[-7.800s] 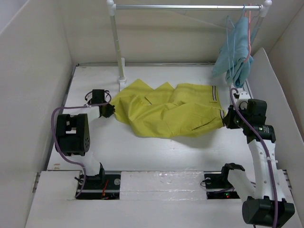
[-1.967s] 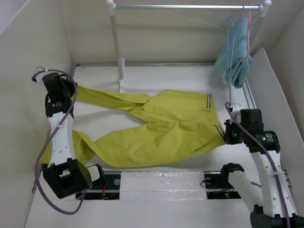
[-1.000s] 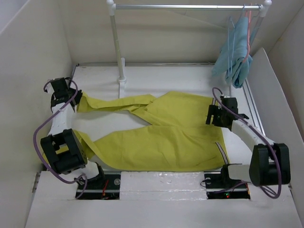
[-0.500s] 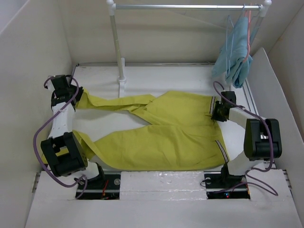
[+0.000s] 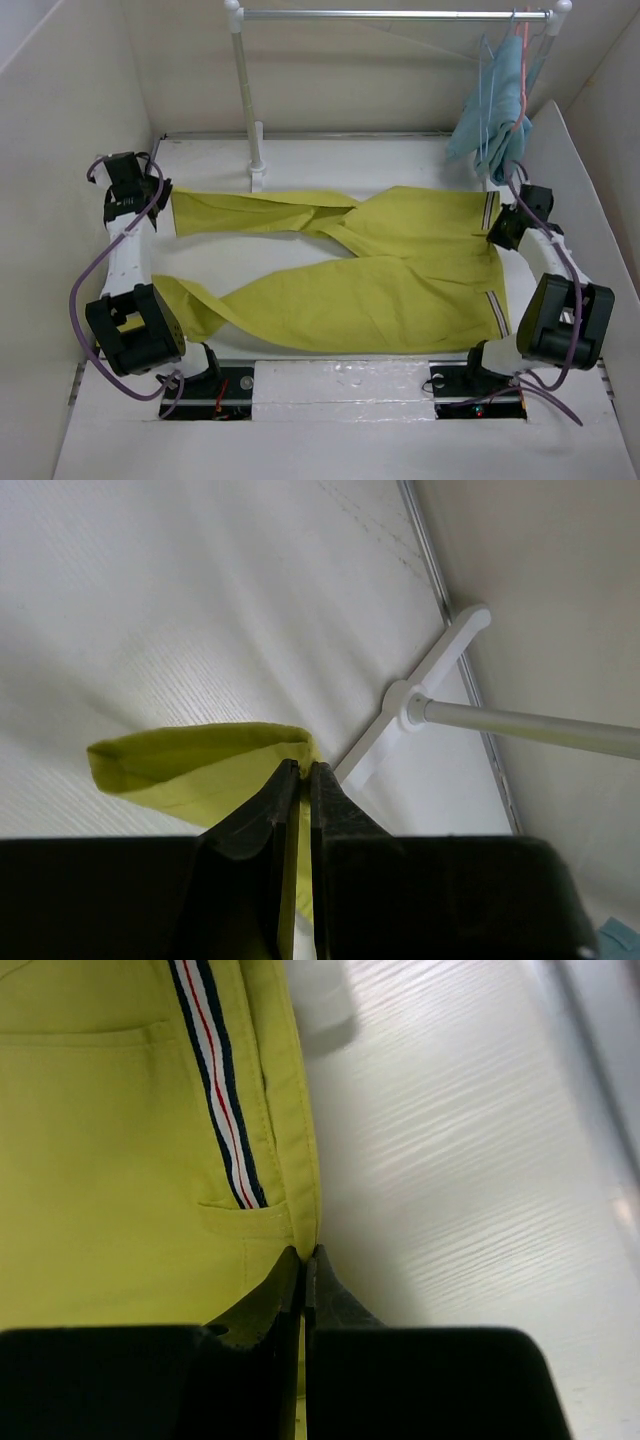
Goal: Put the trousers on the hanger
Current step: Flatten out the trousers at the center of the board.
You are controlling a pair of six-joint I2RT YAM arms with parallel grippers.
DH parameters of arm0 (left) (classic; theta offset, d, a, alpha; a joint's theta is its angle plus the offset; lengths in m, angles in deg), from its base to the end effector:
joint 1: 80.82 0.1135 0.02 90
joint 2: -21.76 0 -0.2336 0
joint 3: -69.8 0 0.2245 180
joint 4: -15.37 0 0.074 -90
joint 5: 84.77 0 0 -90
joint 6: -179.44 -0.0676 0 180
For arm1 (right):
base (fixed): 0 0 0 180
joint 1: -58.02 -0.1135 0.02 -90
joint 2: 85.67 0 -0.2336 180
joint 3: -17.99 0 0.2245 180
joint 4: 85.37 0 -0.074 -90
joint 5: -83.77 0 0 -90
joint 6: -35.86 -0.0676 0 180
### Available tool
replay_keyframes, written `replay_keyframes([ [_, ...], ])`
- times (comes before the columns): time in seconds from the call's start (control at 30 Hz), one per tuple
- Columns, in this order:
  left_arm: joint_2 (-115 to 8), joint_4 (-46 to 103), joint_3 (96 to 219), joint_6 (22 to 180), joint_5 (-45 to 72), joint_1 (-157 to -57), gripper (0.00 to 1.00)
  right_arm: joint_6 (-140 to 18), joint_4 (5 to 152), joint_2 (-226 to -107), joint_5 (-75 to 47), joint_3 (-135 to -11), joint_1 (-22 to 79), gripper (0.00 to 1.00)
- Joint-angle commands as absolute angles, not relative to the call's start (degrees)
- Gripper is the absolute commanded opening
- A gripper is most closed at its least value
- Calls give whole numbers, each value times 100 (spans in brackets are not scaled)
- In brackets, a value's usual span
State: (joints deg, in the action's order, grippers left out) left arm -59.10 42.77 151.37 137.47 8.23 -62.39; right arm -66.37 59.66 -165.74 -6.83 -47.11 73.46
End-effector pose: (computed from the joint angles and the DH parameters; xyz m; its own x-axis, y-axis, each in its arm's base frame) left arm 0.3178 0.1022 0.2834 -0.0832 -0.8103 -0.5800 -0.4983 0.5379 -0.6800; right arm 0.2775 -0.0759 0.1772 -0.6660 0.4037 -0.6273 0.4101 0.9006 0.1442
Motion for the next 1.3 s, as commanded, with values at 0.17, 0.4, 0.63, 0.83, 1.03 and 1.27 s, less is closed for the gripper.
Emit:
replay_keyframes([
  [0.17, -5910, 4379, 15737, 13576, 365, -6219, 0, -6179, 5926, -17776, -35, -6008, 7955, 0],
  [0.4, -7164, 4450, 16492, 13330, 14, -6219, 0, -5897, 5847, -18445, 97, -6659, 8148, 0],
  [0.63, -8747, 4748, 18416, 12961, -487, -6219, 0, -5967, 5839, -18683, 177, -6940, 8377, 0],
  [0.83, -10050, 5268, 20088, 12487, -857, -6280, 0, -5976, 5760, -18569, 54, -7256, 8377, 34],
  [1.03, -9849, 5126, 19554, 12371, -321, -6280, 74, -5932, 5698, -17542, -569, -6758, 8377, 61],
  [1.27, -7761, 4846, 17595, 12547, -462, -6684, 74, -6003, 6005, -15811, -1914, -4903, 7807, 40],
])
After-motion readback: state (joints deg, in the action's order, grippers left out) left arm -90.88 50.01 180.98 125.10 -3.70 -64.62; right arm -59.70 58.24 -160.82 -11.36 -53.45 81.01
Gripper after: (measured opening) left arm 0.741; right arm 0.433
